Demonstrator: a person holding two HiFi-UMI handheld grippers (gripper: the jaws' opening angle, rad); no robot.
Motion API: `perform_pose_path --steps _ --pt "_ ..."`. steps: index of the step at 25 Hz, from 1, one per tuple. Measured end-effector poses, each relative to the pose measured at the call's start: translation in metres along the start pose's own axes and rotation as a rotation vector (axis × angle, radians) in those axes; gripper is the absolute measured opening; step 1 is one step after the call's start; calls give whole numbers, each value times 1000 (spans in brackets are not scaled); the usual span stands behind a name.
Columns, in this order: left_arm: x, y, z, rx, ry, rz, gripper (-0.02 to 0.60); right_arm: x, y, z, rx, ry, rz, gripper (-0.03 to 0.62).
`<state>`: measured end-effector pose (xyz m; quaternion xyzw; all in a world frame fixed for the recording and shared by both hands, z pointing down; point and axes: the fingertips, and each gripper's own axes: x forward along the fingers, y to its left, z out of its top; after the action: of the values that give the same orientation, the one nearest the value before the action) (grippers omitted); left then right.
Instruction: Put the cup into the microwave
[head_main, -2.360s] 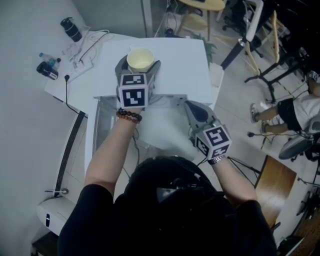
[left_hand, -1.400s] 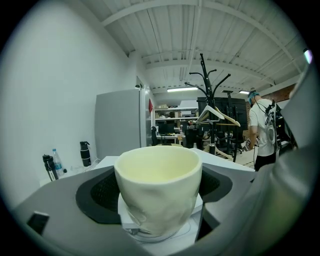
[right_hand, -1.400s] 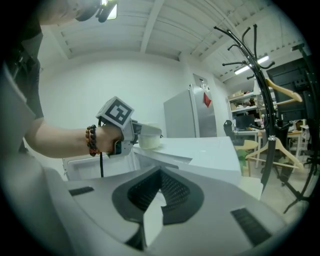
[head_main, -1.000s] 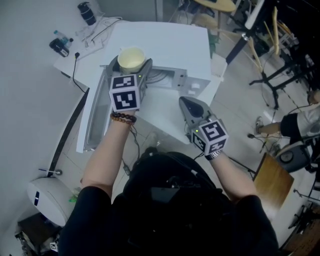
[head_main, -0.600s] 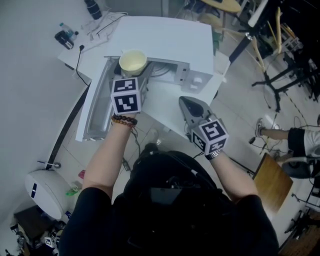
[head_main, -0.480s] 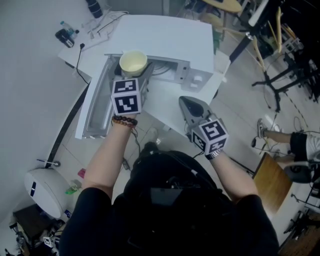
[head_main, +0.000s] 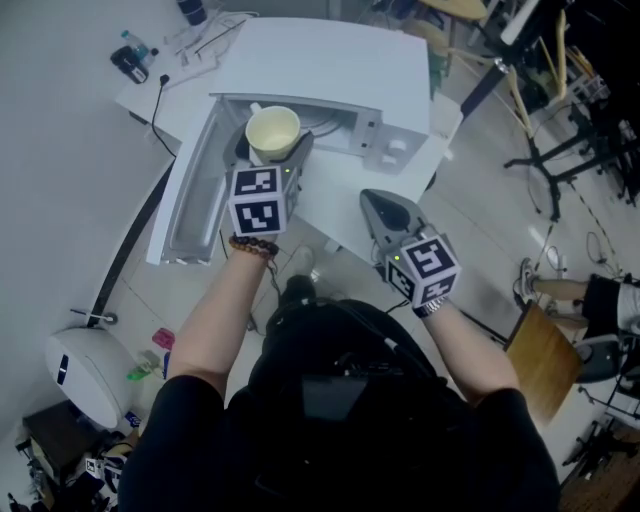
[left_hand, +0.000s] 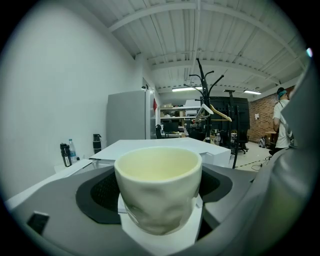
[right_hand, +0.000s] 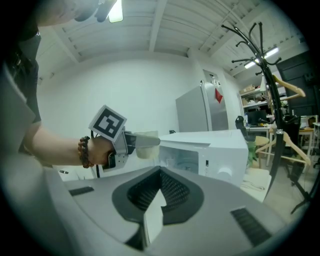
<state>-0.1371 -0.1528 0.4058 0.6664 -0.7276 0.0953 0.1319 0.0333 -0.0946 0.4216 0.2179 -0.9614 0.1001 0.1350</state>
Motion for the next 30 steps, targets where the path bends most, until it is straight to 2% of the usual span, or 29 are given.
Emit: perform_pose_path --steps 15,30 --pt "21 -11 -50 9 38 -46 445 2 -13 -13 25 29 -27 3" --pt "77 -27 -81 49 93 -131 445 15 -45 -16 70 47 -81 3"
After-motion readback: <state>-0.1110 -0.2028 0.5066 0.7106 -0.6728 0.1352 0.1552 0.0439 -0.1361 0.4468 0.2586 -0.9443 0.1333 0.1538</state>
